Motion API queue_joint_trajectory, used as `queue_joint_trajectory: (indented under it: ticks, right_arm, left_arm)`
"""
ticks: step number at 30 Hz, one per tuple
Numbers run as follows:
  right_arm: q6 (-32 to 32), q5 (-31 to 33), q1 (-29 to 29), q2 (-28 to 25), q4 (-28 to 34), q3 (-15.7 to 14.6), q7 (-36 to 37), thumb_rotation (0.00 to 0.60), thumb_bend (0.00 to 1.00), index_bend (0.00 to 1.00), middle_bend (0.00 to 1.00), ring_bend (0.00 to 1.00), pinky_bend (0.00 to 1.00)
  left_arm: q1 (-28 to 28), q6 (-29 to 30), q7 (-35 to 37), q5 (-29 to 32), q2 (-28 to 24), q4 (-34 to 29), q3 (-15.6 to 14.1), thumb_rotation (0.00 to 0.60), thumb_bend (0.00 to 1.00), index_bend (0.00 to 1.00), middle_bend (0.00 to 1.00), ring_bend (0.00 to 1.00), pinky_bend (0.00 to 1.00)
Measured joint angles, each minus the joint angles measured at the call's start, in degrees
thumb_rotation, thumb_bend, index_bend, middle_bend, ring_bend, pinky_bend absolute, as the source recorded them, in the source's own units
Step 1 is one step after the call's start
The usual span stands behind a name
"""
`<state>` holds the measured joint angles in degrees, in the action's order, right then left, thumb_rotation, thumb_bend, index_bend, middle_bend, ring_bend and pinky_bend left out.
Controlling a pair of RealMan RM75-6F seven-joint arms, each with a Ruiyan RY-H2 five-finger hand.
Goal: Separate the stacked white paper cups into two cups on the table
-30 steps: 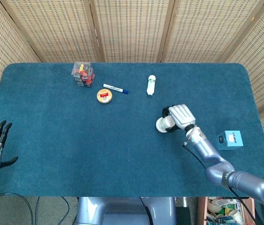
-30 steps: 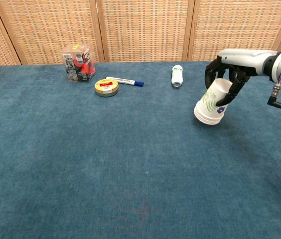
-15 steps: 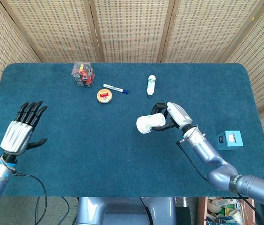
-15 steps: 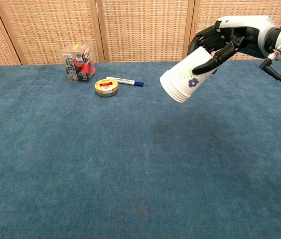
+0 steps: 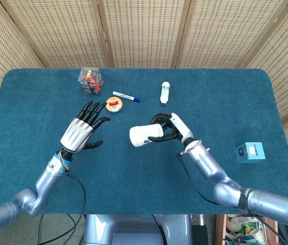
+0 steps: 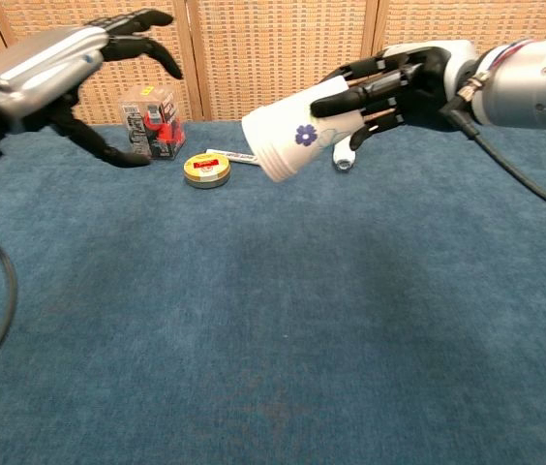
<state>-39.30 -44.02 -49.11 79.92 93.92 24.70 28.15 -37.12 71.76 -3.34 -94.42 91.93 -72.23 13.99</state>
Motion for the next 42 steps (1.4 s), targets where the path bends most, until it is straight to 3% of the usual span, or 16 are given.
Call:
queue_joint_trajectory:
  ticks: [8, 12, 15, 29, 38, 42]
  right_arm:
    - [-1.56, 5.19, -1.58, 1.95, 1.3, 0.22, -2.99, 0.6, 0.49, 0.53, 0.58, 0.44, 0.59]
    - [-1.72, 5.92, -1.29, 1.73, 1.8, 0.36, -3.46, 0.6, 0.49, 0.53, 0.58, 0.44, 0.59]
    - [-1.72, 6.01, -1.06, 1.66, 2.12, 0.38, -3.75, 0.6, 0.5, 0.53, 0.58, 0.44, 0.59]
    - [-0.96, 5.63, -0.73, 1.78, 2.79, 0.71, -4.2, 0.6, 0.5, 0.53, 0.58, 0.44, 0.59]
    - [-0.29, 5.09, -0.34, 1.67, 2.83, 1.16, -3.89, 0.6, 0.51, 0.53, 0.58, 0.44, 0.59]
    - [-0.04, 4.81, -0.07, 1.5, 2.7, 1.21, -3.76, 0.6, 0.51, 0.53, 0.58, 0.44, 0.59]
  left_arm:
    - [-3.59, -0.2, -0.27, 2.59, 7.21, 4.51, 0.84, 0.6, 0.08, 0.4, 0.01, 0.0, 0.0]
    - [-4.34, 1.02, -0.46, 2.73, 8.91, 5.43, 0.81, 0.6, 0.18, 0.48, 0.01, 0.0, 0.0]
    - [-4.87, 2.6, -0.66, 2.68, 10.33, 6.42, 0.9, 0.6, 0.2, 0.52, 0.01, 0.0, 0.0]
    - [-6.88, 3.02, -2.04, 3.75, 12.29, 7.87, 0.77, 0.6, 0.21, 0.52, 0.01, 0.0, 0.0]
    - [-8.2, 2.43, -2.23, 4.71, 13.46, 8.62, 0.53, 0.6, 0.32, 0.52, 0.01, 0.0, 0.0]
    - [-8.43, 2.33, -2.54, 4.93, 13.91, 8.78, 0.08, 0.6, 0.32, 0.52, 0.01, 0.0, 0.0]
